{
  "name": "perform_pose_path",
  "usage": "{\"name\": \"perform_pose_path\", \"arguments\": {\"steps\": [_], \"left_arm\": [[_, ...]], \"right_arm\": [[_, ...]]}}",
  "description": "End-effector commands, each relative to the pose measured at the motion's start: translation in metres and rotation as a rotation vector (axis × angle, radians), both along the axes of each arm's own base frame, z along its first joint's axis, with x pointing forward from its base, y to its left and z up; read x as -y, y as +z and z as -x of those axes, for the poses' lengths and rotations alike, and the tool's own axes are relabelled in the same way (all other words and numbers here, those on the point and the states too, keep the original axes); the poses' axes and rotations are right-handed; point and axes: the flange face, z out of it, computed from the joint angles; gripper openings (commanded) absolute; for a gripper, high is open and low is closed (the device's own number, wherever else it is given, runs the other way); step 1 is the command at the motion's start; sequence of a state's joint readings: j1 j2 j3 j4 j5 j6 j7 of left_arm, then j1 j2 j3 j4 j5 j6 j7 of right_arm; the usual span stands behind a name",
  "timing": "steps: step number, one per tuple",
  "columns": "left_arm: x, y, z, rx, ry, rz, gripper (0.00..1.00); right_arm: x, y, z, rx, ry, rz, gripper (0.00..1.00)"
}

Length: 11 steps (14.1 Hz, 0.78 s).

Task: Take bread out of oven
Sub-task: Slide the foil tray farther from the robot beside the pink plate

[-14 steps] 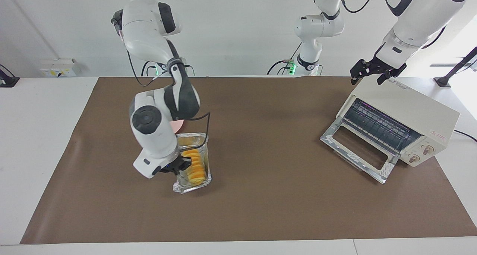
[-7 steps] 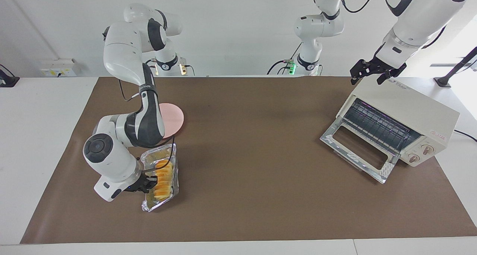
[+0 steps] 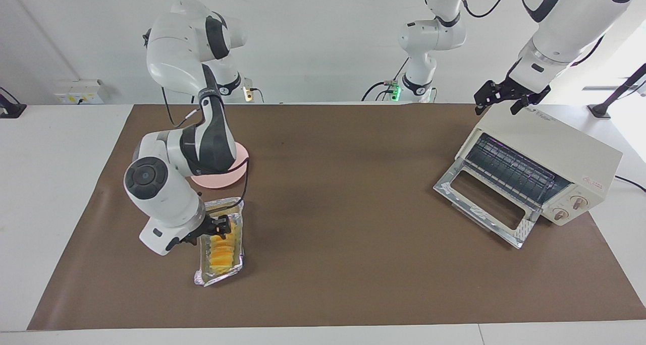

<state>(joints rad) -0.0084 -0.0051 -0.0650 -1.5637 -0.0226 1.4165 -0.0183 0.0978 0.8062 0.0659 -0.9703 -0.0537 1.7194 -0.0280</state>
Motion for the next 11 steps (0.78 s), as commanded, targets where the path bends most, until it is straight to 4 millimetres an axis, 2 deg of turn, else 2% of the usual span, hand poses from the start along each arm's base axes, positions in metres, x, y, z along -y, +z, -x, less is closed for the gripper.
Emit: {"name": "perform_pose_path", "arguments": {"steps": [1,3,8,11], "left_arm": [[-0.002,0.002,0.007,0.003,-0.006,0.0,1.0],[-0.002,0.002,0.007,0.003,-0.006,0.0,1.0],[-0.002,0.002,0.007,0.003,-0.006,0.0,1.0],[-0.002,0.002,0.007,0.003,-0.006,0.0,1.0]], "right_arm": [[-0.002,-0.033,0.017,0.029,-0.007,0.016,1.0],[-0.002,-0.044,0.023,0.045,0.004,0.029,1.0],[-0.004,-0.048,0.023,0.052,-0.008,0.032,1.0],[-0.004,-0.064,0.029,0.091,-0.008,0.023,0.94]]}}
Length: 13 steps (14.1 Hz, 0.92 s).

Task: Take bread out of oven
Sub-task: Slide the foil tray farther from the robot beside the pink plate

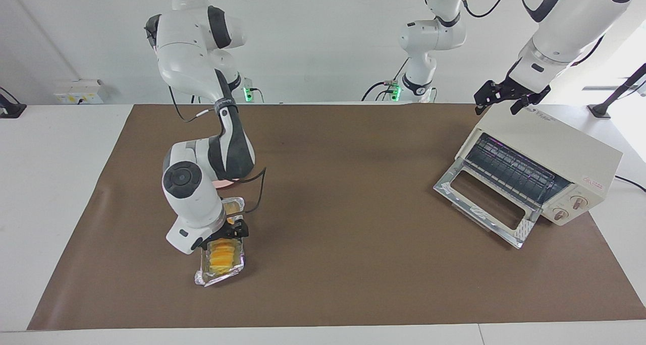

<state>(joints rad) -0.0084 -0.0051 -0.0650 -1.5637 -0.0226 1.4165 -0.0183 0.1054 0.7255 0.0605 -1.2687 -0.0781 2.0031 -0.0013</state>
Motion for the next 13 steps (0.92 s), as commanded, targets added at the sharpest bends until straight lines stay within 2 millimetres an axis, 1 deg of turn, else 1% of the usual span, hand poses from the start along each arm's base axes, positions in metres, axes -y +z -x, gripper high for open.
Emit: {"name": "perform_pose_path", "arguments": {"steps": [1,2,3,4,5,6,8,9,11,13], "left_arm": [[-0.002,0.002,0.007,0.003,-0.006,0.0,1.0],[-0.002,0.002,0.007,0.003,-0.006,0.0,1.0],[-0.002,0.002,0.007,0.003,-0.006,0.0,1.0],[-0.002,0.002,0.007,0.003,-0.006,0.0,1.0],[-0.002,0.002,0.007,0.003,-0.006,0.0,1.0],[-0.002,0.002,0.007,0.003,-0.006,0.0,1.0],[-0.002,0.002,0.007,0.003,-0.006,0.0,1.0],[-0.002,0.002,0.007,0.003,-0.006,0.0,1.0],[-0.002,0.002,0.007,0.003,-0.006,0.0,1.0],[-0.002,0.002,0.007,0.003,-0.006,-0.001,1.0]], "right_arm": [[0.001,-0.012,0.015,0.024,-0.01,0.006,0.9],[0.001,-0.011,0.015,0.03,-0.01,0.004,0.83],[0.001,-0.011,0.015,0.03,-0.01,0.003,0.67],[0.002,-0.011,0.015,0.03,-0.011,0.002,0.31],[0.002,-0.009,0.014,0.03,-0.011,0.002,0.0],[0.002,-0.008,0.014,0.028,-0.013,0.002,0.0],[0.009,-0.006,0.014,0.016,-0.02,0.004,0.0],[0.01,0.001,0.015,0.011,-0.02,0.004,0.0],[0.013,0.029,0.019,-0.005,-0.027,0.001,0.0],[0.008,0.051,0.027,-0.043,-0.023,0.007,0.0]]}}
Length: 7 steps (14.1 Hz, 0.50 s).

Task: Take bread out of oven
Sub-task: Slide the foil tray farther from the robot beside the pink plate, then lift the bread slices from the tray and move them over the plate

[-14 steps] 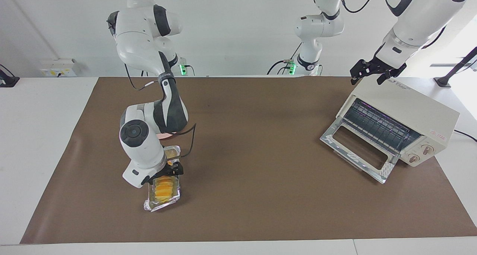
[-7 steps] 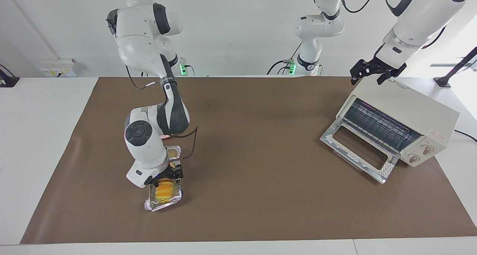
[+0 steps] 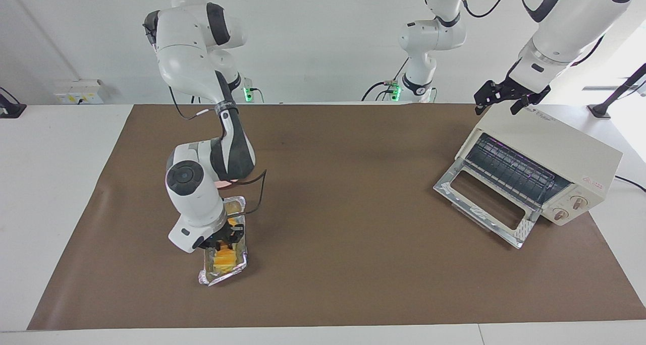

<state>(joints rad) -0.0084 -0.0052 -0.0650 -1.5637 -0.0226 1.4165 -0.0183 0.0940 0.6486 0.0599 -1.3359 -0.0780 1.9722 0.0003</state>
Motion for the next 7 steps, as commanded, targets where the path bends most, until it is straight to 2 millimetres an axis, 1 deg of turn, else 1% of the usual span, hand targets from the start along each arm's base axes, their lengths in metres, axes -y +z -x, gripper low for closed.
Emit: {"name": "perform_pose_path", "arguments": {"steps": [1,2,3,4,6,7], "left_arm": [[-0.002,0.002,0.007,0.003,-0.006,0.0,1.0],[-0.002,0.002,0.007,0.003,-0.006,0.0,1.0],[-0.002,0.002,0.007,0.003,-0.006,0.0,1.0],[-0.002,0.002,0.007,0.003,-0.006,0.0,1.0],[-0.002,0.002,0.007,0.003,-0.006,0.0,1.0],[-0.002,0.002,0.007,0.003,-0.006,0.0,1.0]], "right_arm": [[-0.003,0.047,0.019,-0.034,-0.009,0.004,0.0],[-0.002,0.063,0.029,-0.062,-0.014,0.012,0.0],[-0.002,0.079,0.044,-0.095,-0.02,0.021,0.0],[-0.001,0.096,0.065,-0.107,-0.02,0.022,0.0],[0.002,0.11,0.109,-0.099,-0.029,-0.009,0.0],[0.006,0.109,0.135,-0.086,-0.031,-0.01,0.0]]}}
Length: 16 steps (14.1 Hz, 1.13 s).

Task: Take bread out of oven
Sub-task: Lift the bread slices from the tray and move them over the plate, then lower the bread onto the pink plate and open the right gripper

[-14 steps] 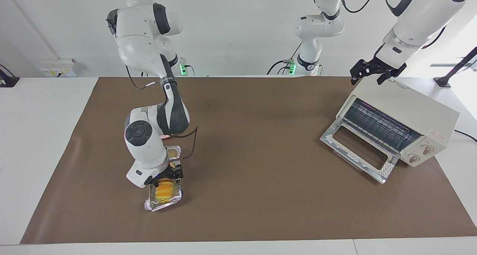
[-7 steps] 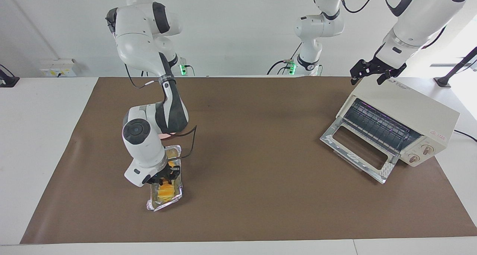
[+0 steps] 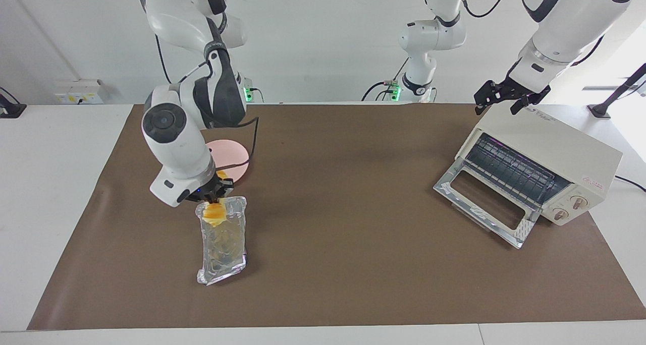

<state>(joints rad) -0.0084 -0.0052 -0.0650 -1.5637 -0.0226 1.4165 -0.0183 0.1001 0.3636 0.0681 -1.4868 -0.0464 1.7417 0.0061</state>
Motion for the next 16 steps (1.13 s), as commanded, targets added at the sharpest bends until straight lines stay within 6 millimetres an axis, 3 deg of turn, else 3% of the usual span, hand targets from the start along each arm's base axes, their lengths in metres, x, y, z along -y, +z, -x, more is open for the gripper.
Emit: {"name": "perform_pose_path", "arguments": {"steps": [1,5,7,12,16], "left_arm": [[-0.002,0.002,0.007,0.003,-0.006,0.0,1.0],[-0.002,0.002,0.007,0.003,-0.006,0.0,1.0],[-0.002,0.002,0.007,0.003,-0.006,0.0,1.0],[-0.002,0.002,0.007,0.003,-0.006,0.0,1.0],[-0.002,0.002,0.007,0.003,-0.006,0.0,1.0]], "right_arm": [[0.011,-0.002,0.091,0.033,-0.03,-0.022,0.0],[0.025,-0.035,0.194,0.131,-0.036,-0.036,0.0],[0.03,-0.06,0.22,0.18,-0.032,-0.045,0.0],[0.039,-0.098,0.248,0.217,-0.029,-0.052,0.0],[0.04,-0.115,0.249,0.238,-0.016,-0.056,0.0]]}}
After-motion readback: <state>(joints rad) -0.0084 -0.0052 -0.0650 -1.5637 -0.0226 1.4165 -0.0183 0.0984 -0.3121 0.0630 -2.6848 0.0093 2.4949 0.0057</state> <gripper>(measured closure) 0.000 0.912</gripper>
